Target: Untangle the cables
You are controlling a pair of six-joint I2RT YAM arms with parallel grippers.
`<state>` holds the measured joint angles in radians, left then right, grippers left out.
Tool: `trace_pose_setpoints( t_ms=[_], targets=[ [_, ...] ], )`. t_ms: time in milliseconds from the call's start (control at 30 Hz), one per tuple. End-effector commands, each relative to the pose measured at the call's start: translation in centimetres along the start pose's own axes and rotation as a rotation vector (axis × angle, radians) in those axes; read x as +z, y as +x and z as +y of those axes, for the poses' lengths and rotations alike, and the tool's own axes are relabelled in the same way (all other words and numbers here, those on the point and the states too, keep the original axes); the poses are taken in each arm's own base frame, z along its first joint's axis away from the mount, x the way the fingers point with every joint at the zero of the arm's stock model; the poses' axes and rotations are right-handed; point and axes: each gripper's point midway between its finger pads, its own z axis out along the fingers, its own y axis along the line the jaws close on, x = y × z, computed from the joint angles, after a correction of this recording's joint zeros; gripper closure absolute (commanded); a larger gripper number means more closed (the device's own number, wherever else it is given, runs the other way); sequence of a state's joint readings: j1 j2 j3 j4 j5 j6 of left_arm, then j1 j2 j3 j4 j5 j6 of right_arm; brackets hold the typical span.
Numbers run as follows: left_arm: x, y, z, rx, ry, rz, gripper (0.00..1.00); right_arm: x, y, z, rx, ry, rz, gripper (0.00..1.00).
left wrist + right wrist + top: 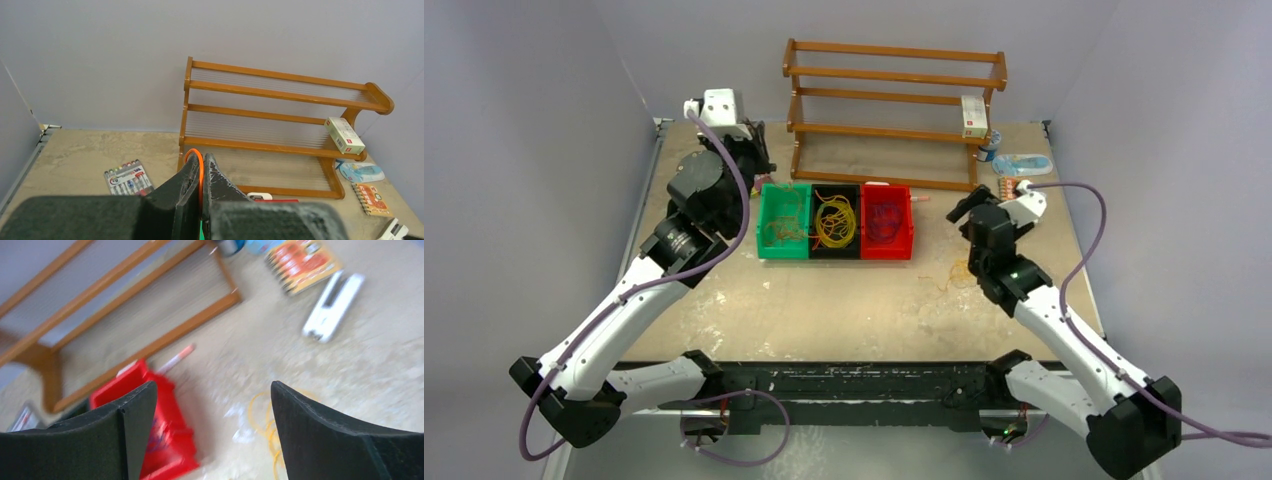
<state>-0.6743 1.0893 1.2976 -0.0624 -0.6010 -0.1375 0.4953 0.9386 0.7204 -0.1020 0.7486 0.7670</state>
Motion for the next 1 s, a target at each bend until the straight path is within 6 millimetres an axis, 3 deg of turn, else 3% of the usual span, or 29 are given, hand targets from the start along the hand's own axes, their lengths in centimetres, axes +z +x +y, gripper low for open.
trace_pose_setpoints(
  t_ms=[0, 33, 167, 267, 367, 433, 600, 733, 967],
  targets=[
    [0.0, -1.8, -0.7, -0.027, 0.037, -0.036, 1.00, 2.3, -7.0, -2.3, 0.072, 0.045, -0.239, 0.11],
    [-0.1, -1.8, -0.7, -0.026, 0.042, -0.035, 1.00, 2.6, -8.1, -3.0, 0.086, 0.048, -0.292, 0.03],
    [-0.2, -1.8, -0.9, -0.016, 0.058, -0.025, 1.00, 4.1, -10.1, -5.7, 0.012, 0.123, -0.453, 0.01],
    [-0.3, -2.0, -1.1, -0.013, 0.071, -0.022, 1.00, 6.3, -9.3, -7.0, -0.096, 0.189, -0.442, 0.01],
    [-0.5, -2.3, -1.3, -0.007, 0.087, -0.016, 1.00, 9.0, -6.8, -7.4, -0.310, 0.166, -0.391, 0.01],
    [-0.6, -2.4, -1.5, -0.003, 0.097, -0.015, 1.00, 9.9, -5.8, -8.0, -0.353, 0.172, -0.398, 0.00],
    [-0.4, -2.4, -1.7, 0.016, 0.108, -0.004, 1.00, 9.7, -5.4, -8.4, -0.353, 0.077, -0.502, 0.01],
    [-0.3, -2.0, -1.8, 0.024, 0.109, 0.003, 1.00, 9.2, -4.6, -7.3, -0.390, -0.066, -0.530, 0.01],
    [0.1, -1.5, -1.6, 0.050, 0.089, 0.012, 1.00, 8.9, -3.5, -8.9, -0.390, -0.086, -0.607, 0.01]
  ],
)
